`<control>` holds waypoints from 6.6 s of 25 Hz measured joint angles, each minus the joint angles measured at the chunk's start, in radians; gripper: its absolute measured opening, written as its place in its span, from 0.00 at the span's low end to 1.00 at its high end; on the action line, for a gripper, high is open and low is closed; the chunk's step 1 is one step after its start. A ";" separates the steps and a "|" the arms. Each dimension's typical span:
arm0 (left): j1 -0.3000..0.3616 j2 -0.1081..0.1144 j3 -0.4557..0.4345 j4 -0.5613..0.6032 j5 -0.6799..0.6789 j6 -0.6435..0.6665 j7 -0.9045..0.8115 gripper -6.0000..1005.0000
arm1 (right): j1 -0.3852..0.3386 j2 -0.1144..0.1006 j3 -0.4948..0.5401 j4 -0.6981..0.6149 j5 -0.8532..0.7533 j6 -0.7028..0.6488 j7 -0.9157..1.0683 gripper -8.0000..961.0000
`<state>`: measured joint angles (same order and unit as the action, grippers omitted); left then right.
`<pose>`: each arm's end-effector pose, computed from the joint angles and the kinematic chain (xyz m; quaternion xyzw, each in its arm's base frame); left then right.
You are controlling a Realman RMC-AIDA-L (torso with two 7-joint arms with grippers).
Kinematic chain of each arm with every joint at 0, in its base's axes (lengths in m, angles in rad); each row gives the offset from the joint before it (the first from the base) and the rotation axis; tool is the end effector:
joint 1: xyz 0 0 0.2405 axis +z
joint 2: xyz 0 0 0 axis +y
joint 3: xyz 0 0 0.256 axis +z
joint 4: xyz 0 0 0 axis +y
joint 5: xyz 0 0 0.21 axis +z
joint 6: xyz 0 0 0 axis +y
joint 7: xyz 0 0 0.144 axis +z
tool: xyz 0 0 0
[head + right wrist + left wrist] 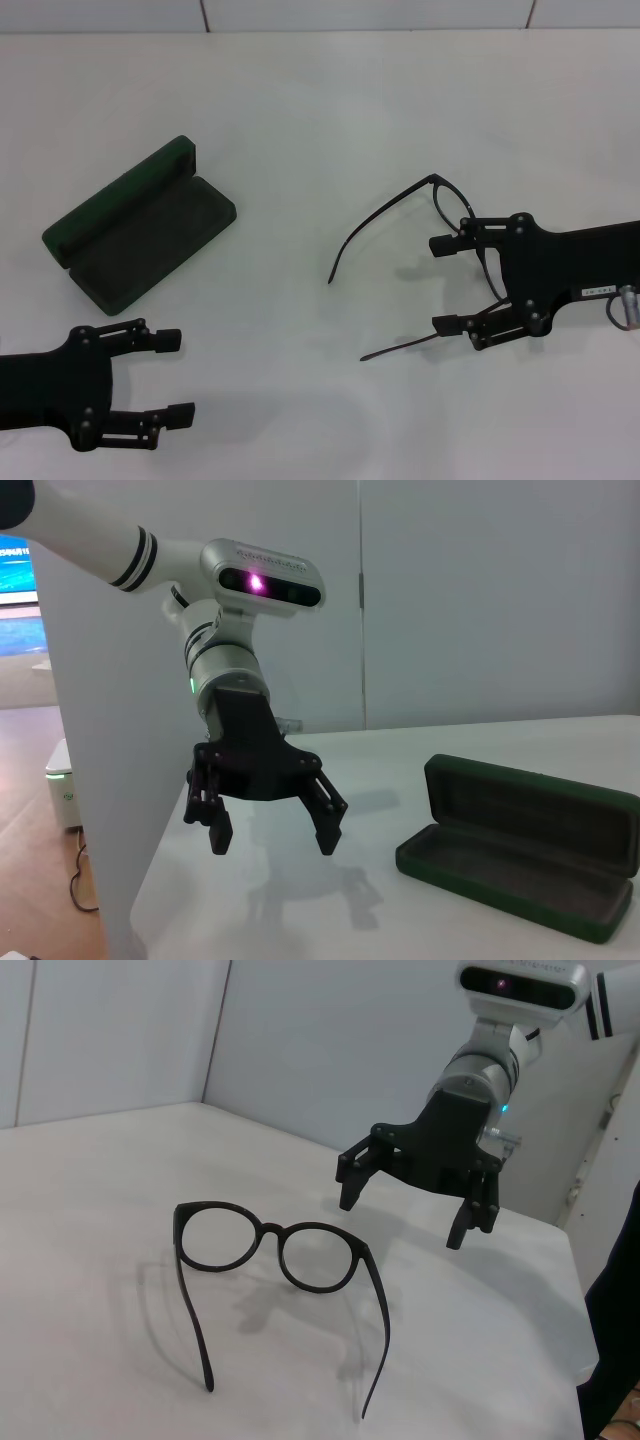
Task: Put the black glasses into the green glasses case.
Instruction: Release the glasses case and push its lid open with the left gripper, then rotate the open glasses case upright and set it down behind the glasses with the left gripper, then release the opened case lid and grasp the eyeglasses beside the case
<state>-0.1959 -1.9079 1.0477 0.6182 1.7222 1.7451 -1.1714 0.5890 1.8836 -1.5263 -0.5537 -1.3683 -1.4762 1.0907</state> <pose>-0.3344 0.2171 0.0296 -0.9500 -0.1963 -0.2336 0.0661 0.2244 0.3282 -0.0196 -0.9772 -0.0003 0.2111 0.0209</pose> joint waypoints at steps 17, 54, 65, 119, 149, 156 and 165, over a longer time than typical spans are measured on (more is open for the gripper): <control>-0.013 -0.021 -0.120 0.013 0.000 0.000 -0.109 0.87 | 0.000 0.003 0.000 0.008 0.000 0.000 0.000 0.89; -0.503 -0.082 -0.184 0.463 0.971 -0.167 -0.952 0.77 | 0.017 0.049 0.001 0.002 -0.055 0.022 0.015 0.89; -0.498 -0.095 -0.183 0.471 0.966 -0.170 -0.918 0.59 | 0.013 0.049 0.002 0.003 -0.056 0.024 0.015 0.89; -0.479 -0.179 0.167 0.568 0.818 -0.413 -0.542 0.22 | 0.001 0.059 -0.005 0.008 -0.067 0.016 0.015 0.89; -0.413 -0.172 -0.056 0.579 0.514 -0.259 -0.646 0.60 | 0.002 0.059 0.015 0.007 -0.074 0.015 0.031 0.89; -0.251 -0.135 -0.216 0.406 0.247 -0.098 -0.456 0.87 | -0.001 0.043 0.122 0.008 -0.078 -0.017 0.111 0.89; -0.056 -0.123 -0.226 0.134 0.176 -0.058 -0.069 0.87 | 0.015 -0.042 0.235 -0.016 -0.093 -0.024 0.459 0.88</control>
<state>-0.2521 -2.0311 0.8212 0.7525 1.8986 1.6870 -1.2407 0.6044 1.8420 -1.2912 -0.5697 -1.4608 -1.4997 1.5492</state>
